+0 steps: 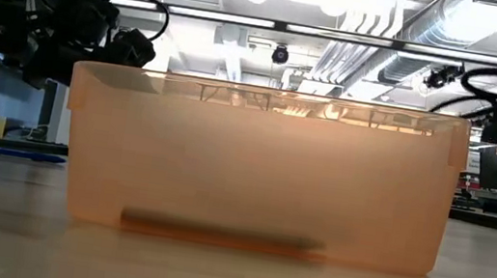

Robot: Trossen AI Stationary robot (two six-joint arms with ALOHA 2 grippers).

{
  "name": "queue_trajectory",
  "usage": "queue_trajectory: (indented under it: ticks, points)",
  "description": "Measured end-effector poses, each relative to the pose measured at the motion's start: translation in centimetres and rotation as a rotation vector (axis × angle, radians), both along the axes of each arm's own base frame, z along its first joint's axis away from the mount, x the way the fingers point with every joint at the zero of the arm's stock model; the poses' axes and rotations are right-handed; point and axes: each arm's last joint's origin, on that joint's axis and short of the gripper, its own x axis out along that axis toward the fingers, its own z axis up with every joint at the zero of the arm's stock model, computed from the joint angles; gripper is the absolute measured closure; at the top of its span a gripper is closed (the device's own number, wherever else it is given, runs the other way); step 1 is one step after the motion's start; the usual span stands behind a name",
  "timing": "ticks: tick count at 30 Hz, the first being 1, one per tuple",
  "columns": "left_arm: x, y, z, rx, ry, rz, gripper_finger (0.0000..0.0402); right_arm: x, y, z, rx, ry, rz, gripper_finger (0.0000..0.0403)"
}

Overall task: Sort crayons/erasers/pens/pencils in bins
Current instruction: Put the dark blue pencil into the blue bin

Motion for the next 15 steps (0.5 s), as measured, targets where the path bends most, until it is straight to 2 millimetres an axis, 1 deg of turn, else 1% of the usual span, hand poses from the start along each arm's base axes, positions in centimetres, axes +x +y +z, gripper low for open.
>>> queue_trajectory:
  ticks: [4,7,11,15]
  points:
    - [0.0,0.0,0.0,0.000,0.000,0.000,0.0401,0.1,0.1,-0.6,0.000,0.035,-0.025,0.0322]
    - [0.0,0.0,0.0,-0.001,0.001,0.001,0.0401,0.6,0.2,-1.0,0.009,0.025,-0.032,0.0302]
    - [0.0,0.0,0.0,-0.001,0.001,0.000,0.0401,1.0,0.2,-1.6,0.008,0.043,-0.043,0.0300]
    - [0.0,0.0,0.0,-0.014,0.000,0.003,0.0401,1.3,0.3,-2.1,0.006,0.062,-0.041,0.0319]
